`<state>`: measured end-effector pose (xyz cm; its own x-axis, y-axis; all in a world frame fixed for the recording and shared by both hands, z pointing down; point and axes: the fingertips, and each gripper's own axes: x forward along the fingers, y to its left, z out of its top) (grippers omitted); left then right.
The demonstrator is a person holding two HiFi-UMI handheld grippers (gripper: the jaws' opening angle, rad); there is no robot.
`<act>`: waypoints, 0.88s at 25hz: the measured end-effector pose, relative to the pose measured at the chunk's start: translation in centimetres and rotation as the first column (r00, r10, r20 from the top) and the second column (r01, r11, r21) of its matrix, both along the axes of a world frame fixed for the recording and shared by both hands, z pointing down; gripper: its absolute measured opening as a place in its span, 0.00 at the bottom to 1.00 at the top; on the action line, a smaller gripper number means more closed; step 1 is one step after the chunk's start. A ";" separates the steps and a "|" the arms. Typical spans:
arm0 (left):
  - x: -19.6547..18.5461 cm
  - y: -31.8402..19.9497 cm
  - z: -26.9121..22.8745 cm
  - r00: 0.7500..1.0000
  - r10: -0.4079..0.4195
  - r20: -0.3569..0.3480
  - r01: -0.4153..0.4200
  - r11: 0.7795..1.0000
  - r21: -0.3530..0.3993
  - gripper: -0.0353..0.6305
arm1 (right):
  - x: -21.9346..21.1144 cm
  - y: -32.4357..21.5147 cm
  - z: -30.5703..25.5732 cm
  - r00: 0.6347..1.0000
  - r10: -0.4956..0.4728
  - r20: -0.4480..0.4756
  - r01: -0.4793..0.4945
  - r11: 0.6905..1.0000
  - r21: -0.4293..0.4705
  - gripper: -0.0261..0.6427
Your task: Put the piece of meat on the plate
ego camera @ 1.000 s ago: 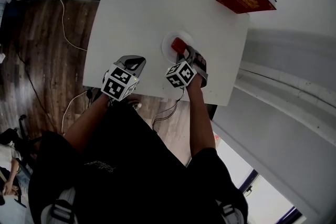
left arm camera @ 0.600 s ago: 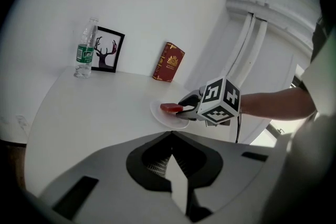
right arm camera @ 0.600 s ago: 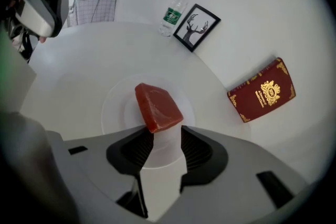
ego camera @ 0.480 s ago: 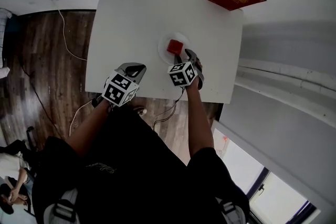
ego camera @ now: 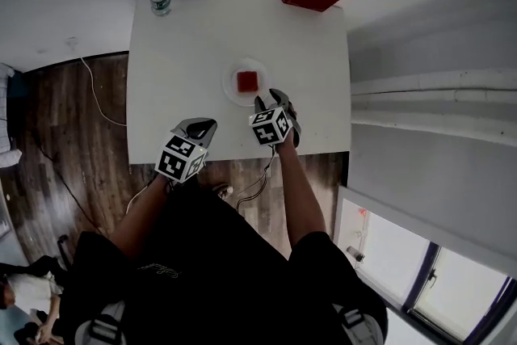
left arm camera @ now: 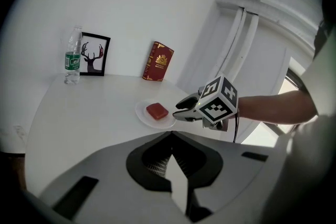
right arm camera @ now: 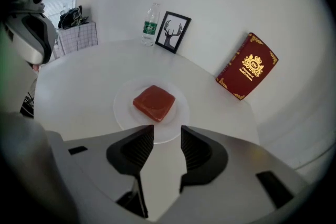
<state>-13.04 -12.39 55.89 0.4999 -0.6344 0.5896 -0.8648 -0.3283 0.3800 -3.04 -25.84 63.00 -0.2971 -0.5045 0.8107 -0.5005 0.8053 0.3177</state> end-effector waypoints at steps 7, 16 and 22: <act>2.9 -0.6 -2.5 1.000 0.012 0.000 -0.012 0.997 0.072 0.06 | 2.9 2.4 -4.2 0.979 0.116 0.167 -0.125 0.991 0.047 0.12; 12.2 -2.5 -10.8 0.998 0.066 -0.023 -0.055 0.945 0.321 0.06 | 11.5 6.4 -16.9 0.842 0.246 0.479 -0.395 0.887 0.240 0.07; 19.2 -1.0 -16.8 0.988 0.145 -0.056 -0.101 0.875 0.473 0.06 | 16.4 11.5 -25.6 0.683 0.166 0.711 -0.529 0.785 0.324 0.07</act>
